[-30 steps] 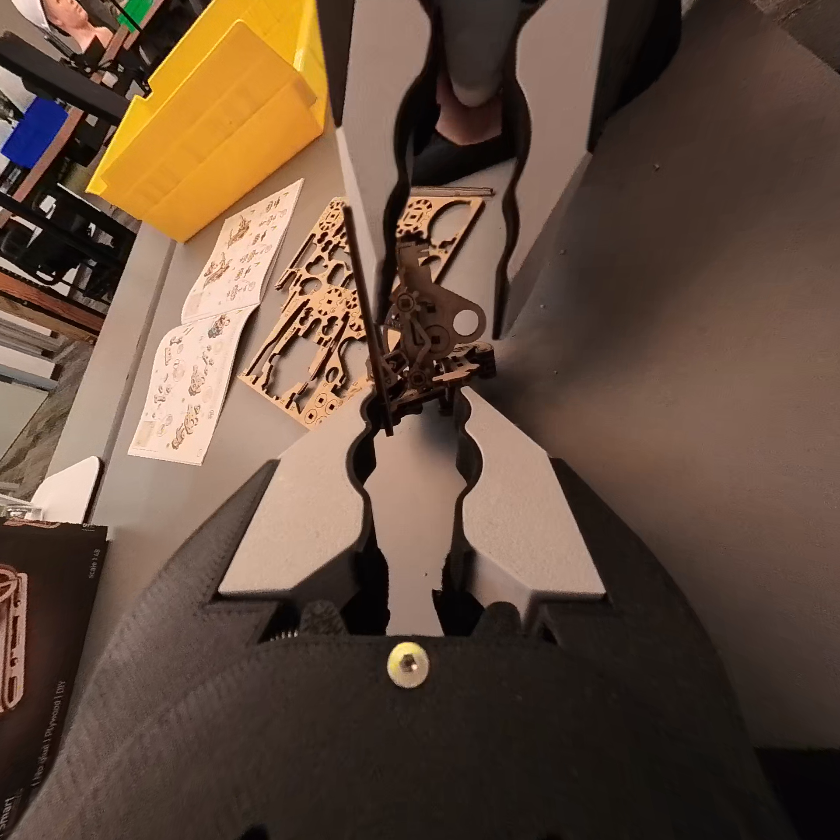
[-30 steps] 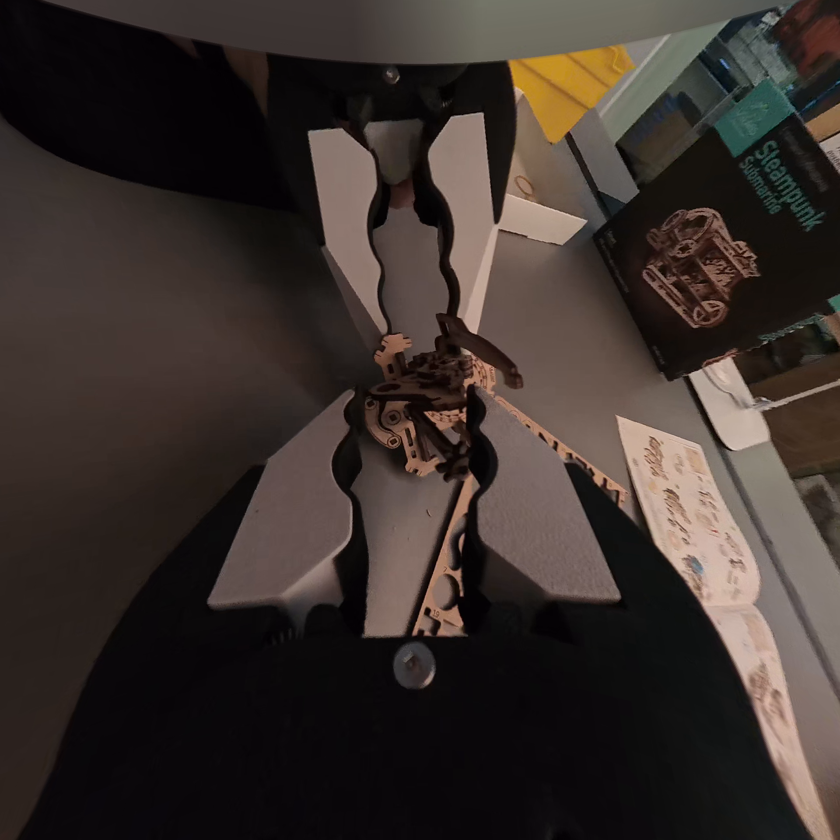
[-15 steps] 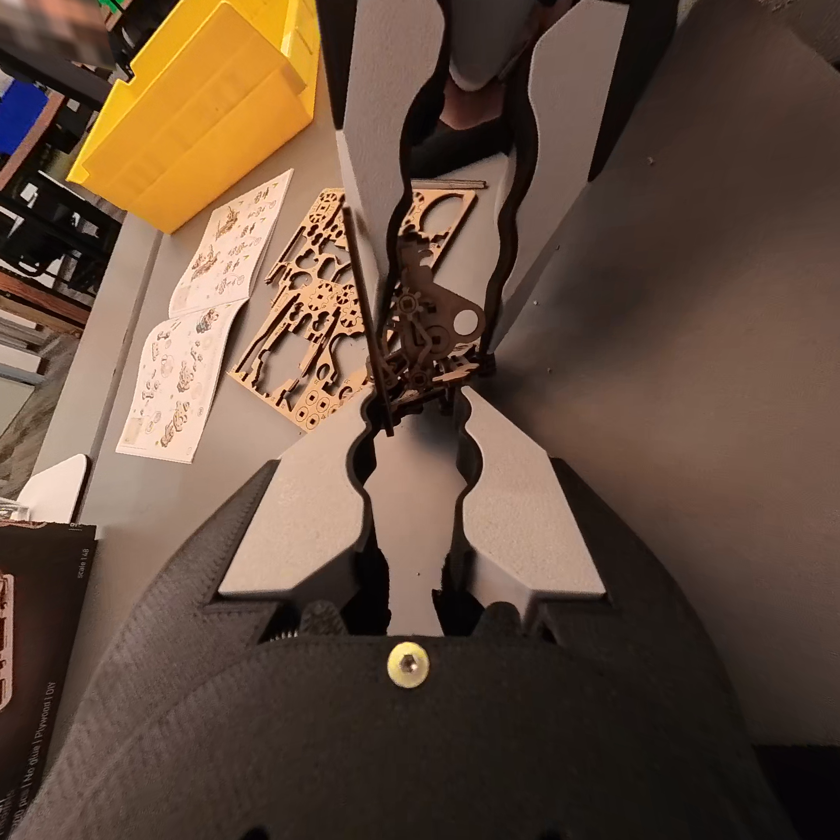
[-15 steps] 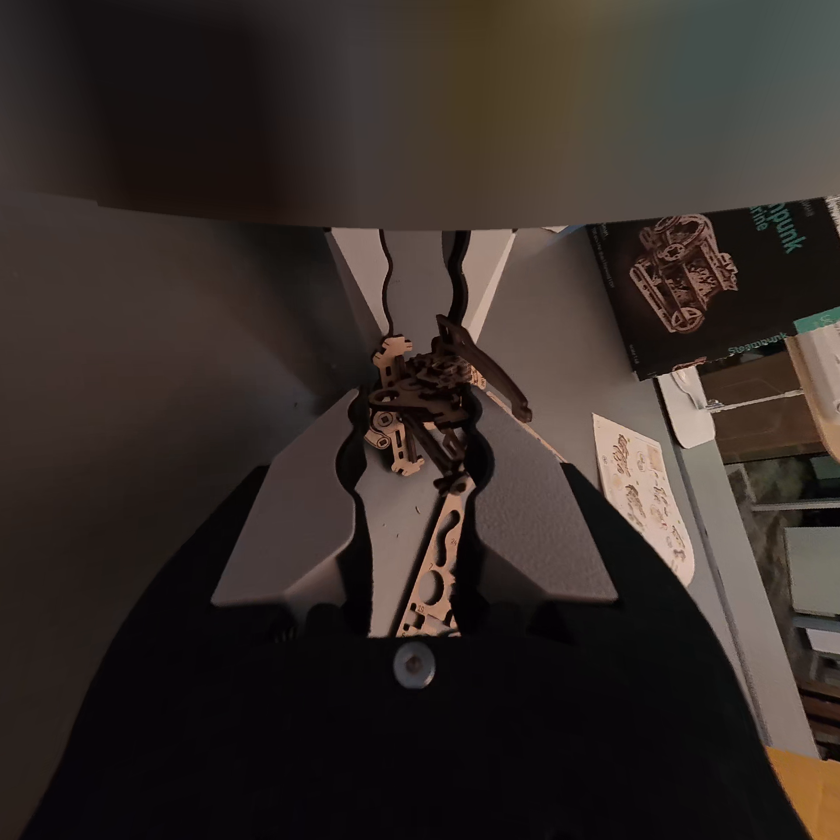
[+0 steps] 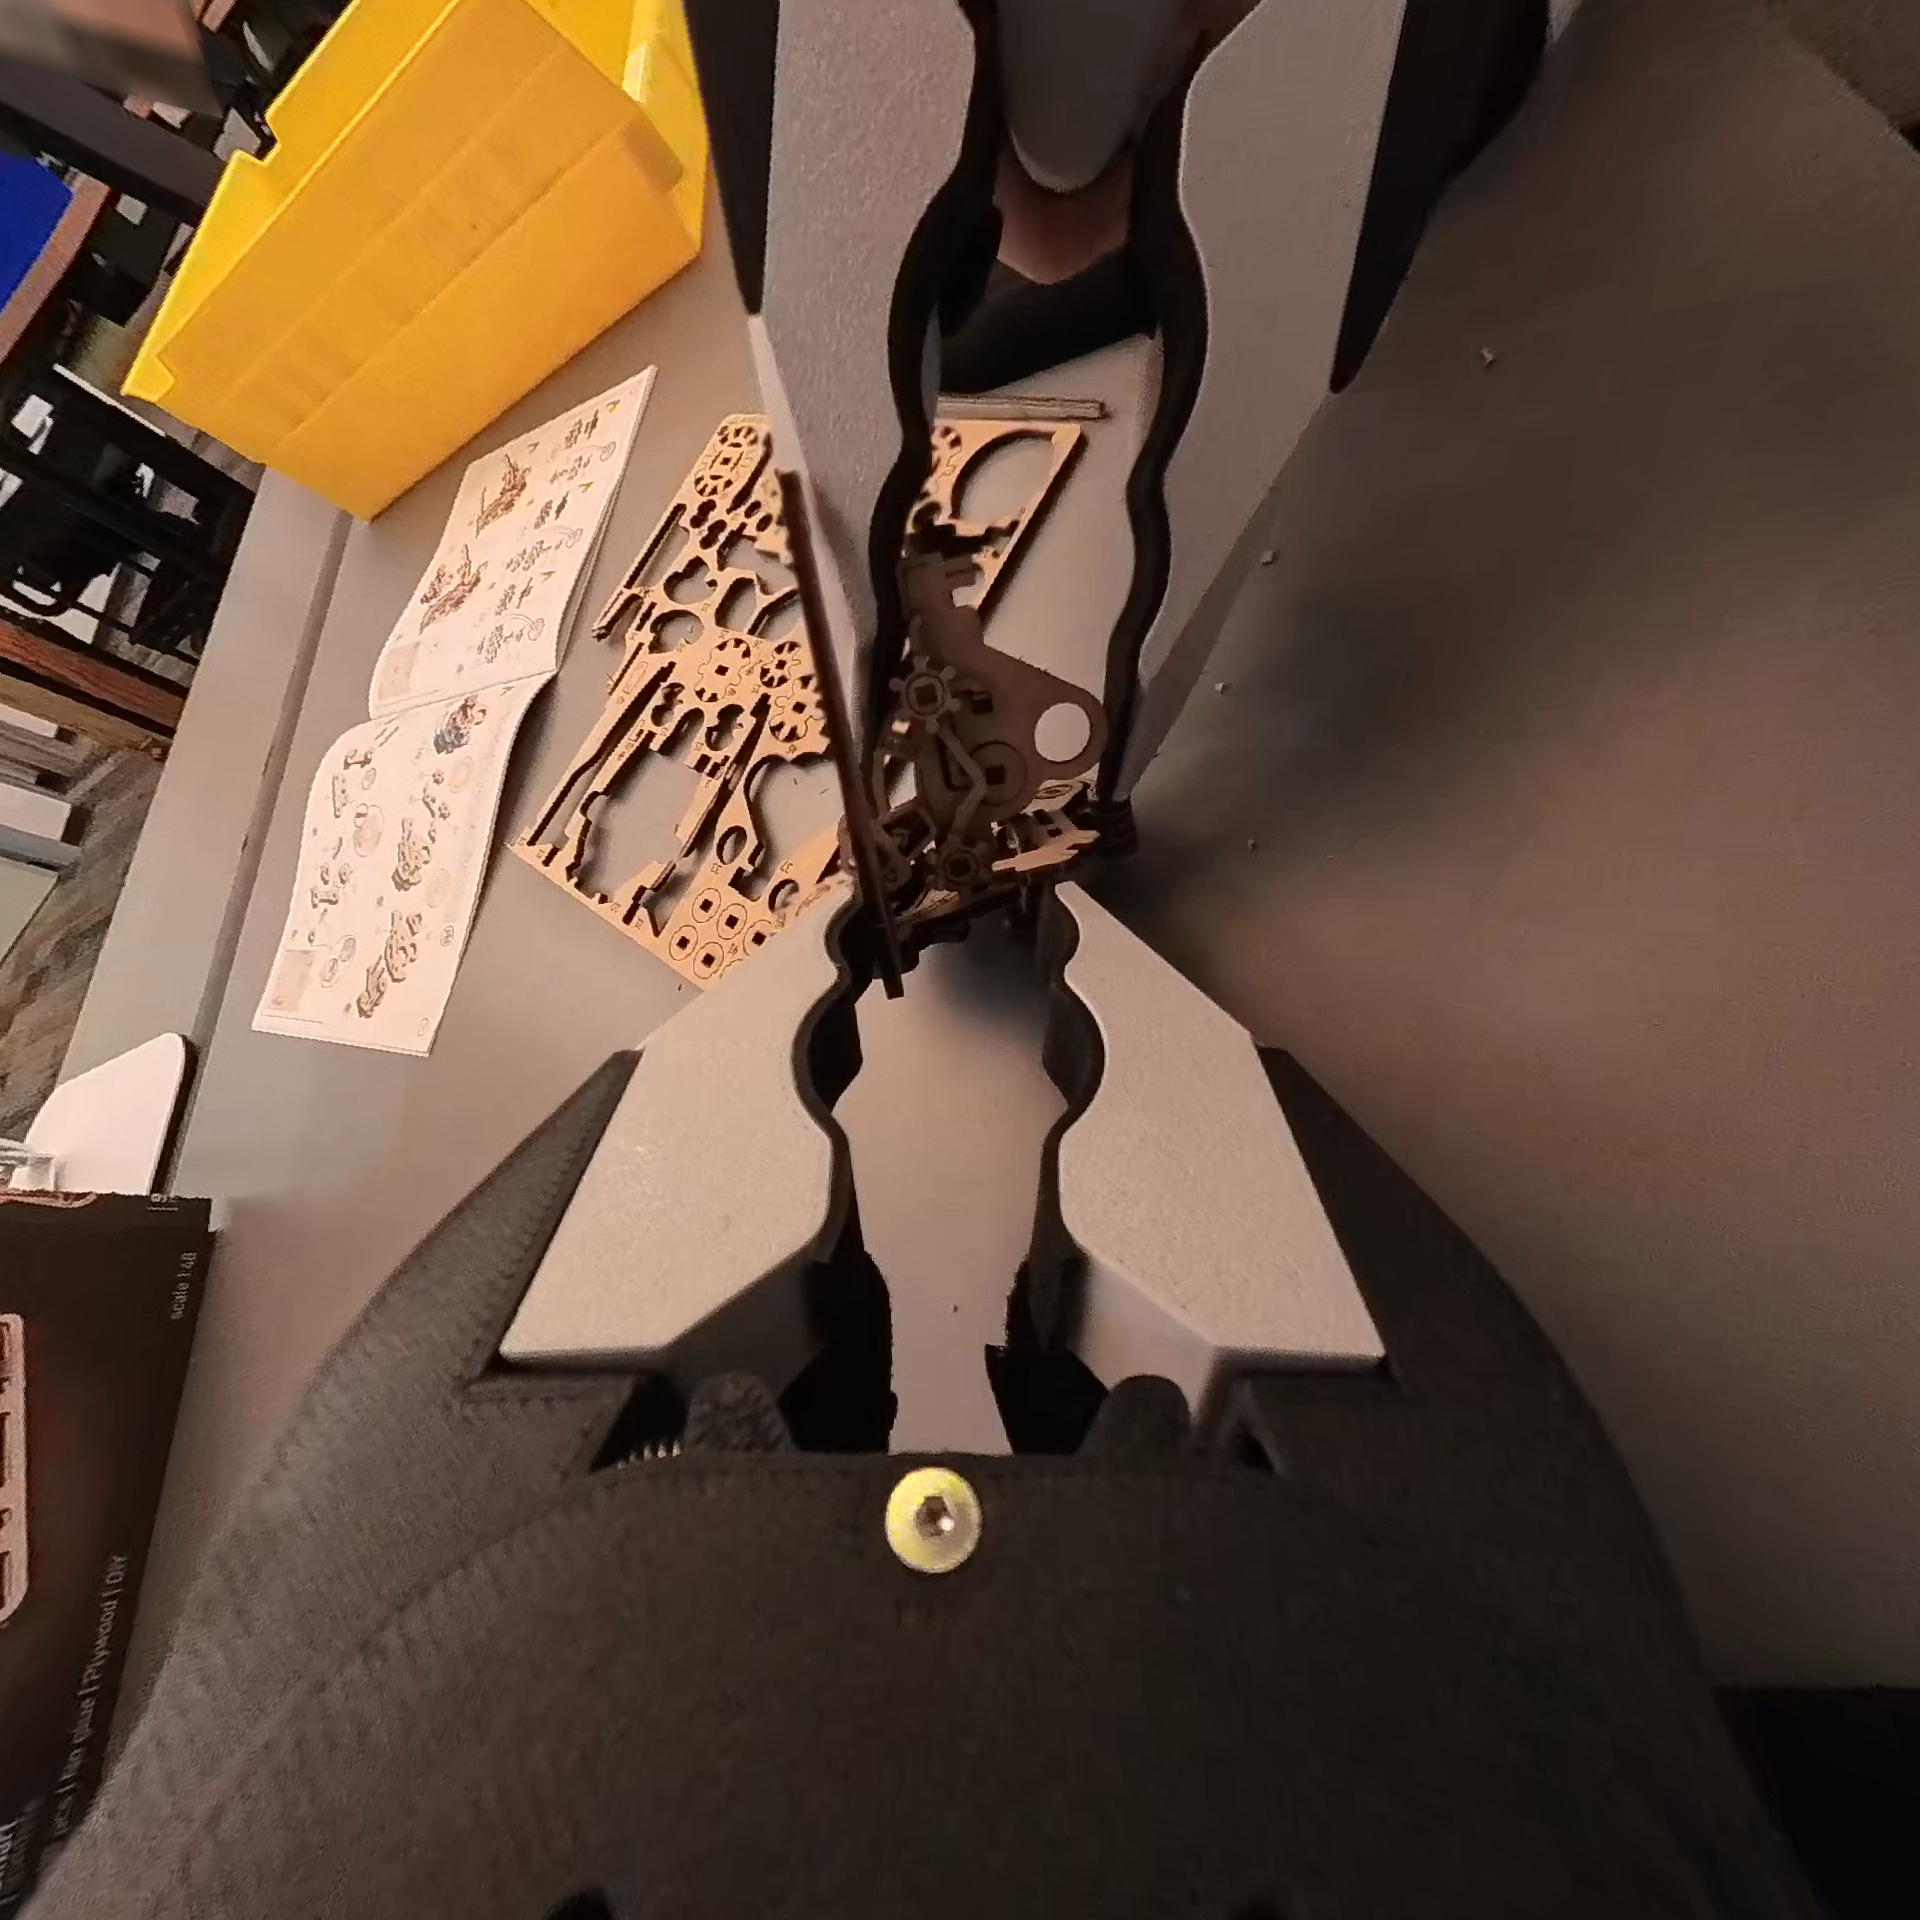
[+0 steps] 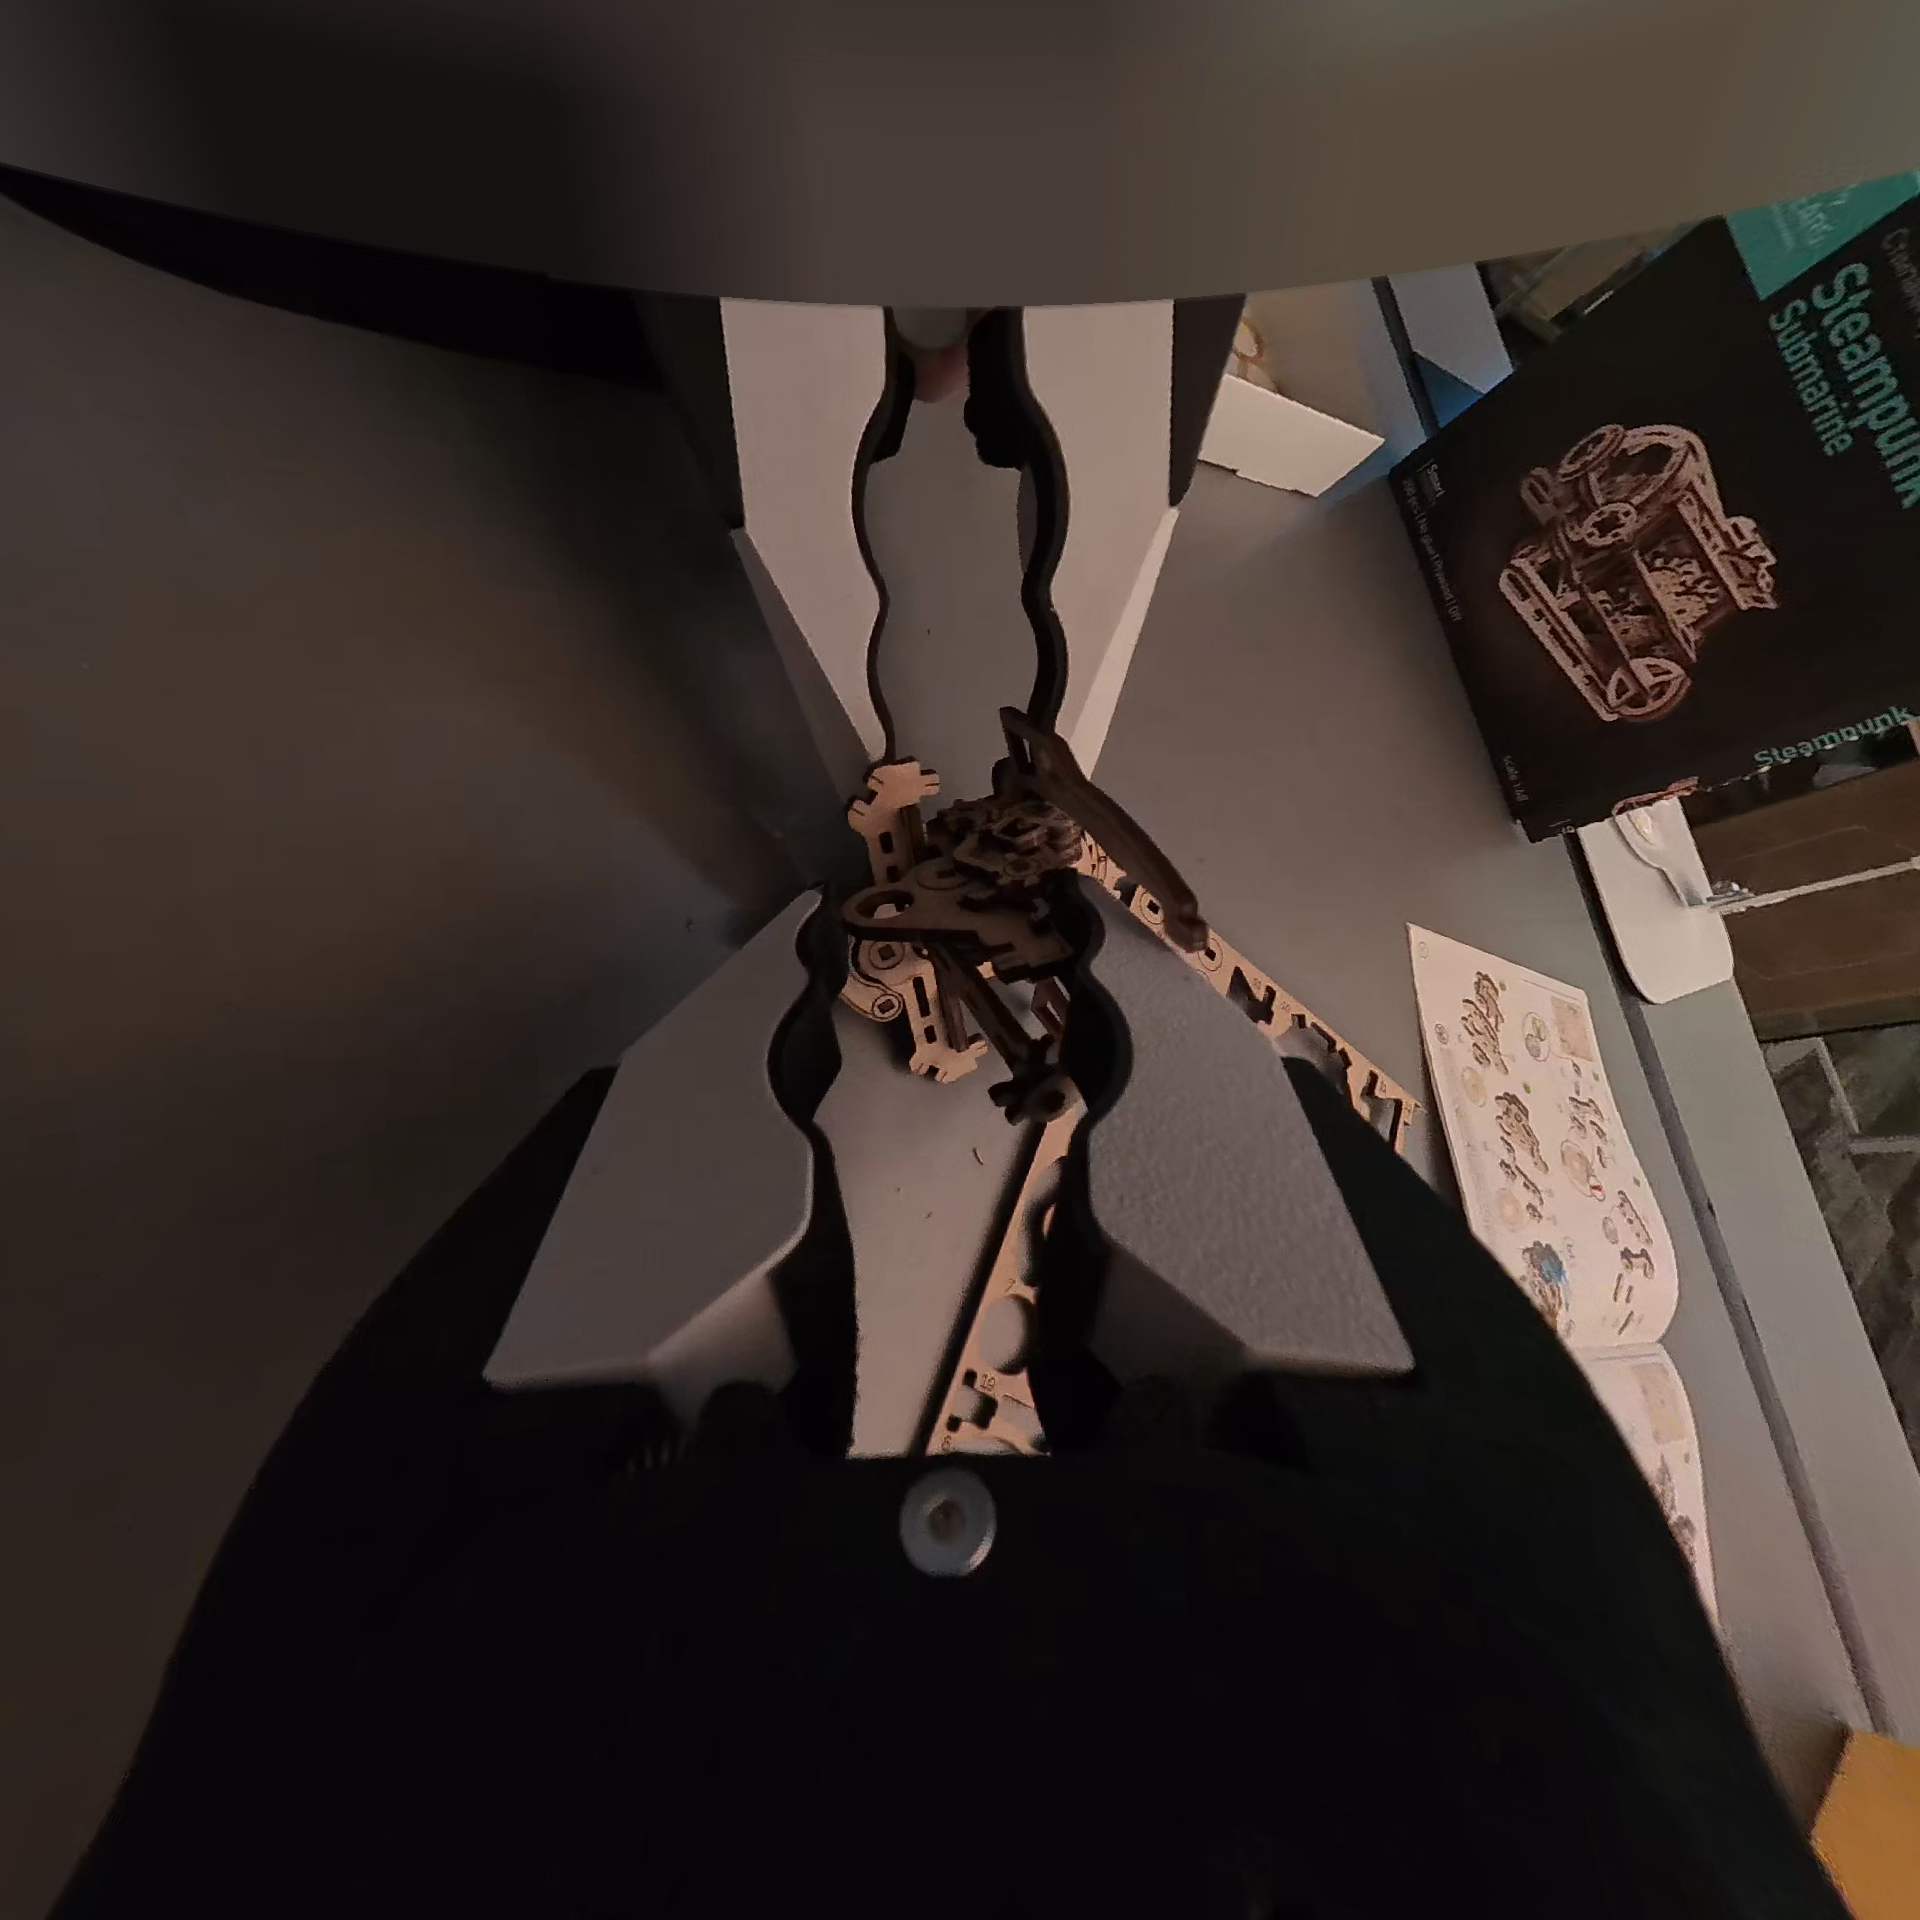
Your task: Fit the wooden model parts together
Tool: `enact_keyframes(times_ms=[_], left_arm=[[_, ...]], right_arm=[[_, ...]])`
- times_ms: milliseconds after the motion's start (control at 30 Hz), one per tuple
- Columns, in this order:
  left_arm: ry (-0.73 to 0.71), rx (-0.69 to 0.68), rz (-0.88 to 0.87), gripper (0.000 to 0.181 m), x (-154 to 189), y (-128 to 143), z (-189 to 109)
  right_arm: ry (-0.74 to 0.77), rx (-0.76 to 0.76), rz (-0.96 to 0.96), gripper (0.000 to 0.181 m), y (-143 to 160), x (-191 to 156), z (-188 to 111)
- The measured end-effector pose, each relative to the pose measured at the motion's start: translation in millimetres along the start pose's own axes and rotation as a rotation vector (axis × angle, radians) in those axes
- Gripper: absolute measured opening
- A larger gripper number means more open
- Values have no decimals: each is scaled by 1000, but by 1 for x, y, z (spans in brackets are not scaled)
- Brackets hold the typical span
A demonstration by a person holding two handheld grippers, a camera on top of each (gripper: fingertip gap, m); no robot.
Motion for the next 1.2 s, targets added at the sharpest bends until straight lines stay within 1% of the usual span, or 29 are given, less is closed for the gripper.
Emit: enact_keyframes(times_ms=[100,300,433,500,633,667,767,867,900,1000,1067,1100,1200], left_arm=[[1,-2,9,29,1,0,0],[6,-9,1,30,0,0,1],[3,-7,5,29,0,0,0],[-1,-7,15,29,1,0,1],[3,-5,1,29,0,0,1],[-1,-2,-7,29,-1,0,1],[-2,15,-28,30,-2,3,2],[-28,22,-14,30,0,4,1],[-33,21,-1,33,1,3,2],[-28,-17,33,58,7,4,7],[-44,-33,40,62,7,3,8],[-57,-24,30,61,7,1,8],[-62,43,-42,48,3,-5,3]], right_arm=[[1,8,15,40,1,-1,-1],[-66,-13,23,40,0,4,1],[-2,-8,115,40,3,-1,0],[20,-5,122,40,3,-3,-1],[-25,-24,45,40,0,1,1],[-34,-24,47,40,0,4,1],[-52,-15,137,40,4,7,3],[-34,-2,139,40,5,5,3],[-35,-3,140,40,5,4,3],[-37,-5,138,40,5,5,3],[-35,-8,127,40,4,5,3],[-32,-11,126,40,4,5,4],[-17,-13,130,40,4,6,5]])
Point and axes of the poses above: each gripper's, where its closed fingertips meet, z out along the fingers, y out of its underside, x = y × z across the jaws, the point moved 8 cm from there along -z, back along the fingers, and after that the axes turned 8 degrees about y, right-handed, at the moved point
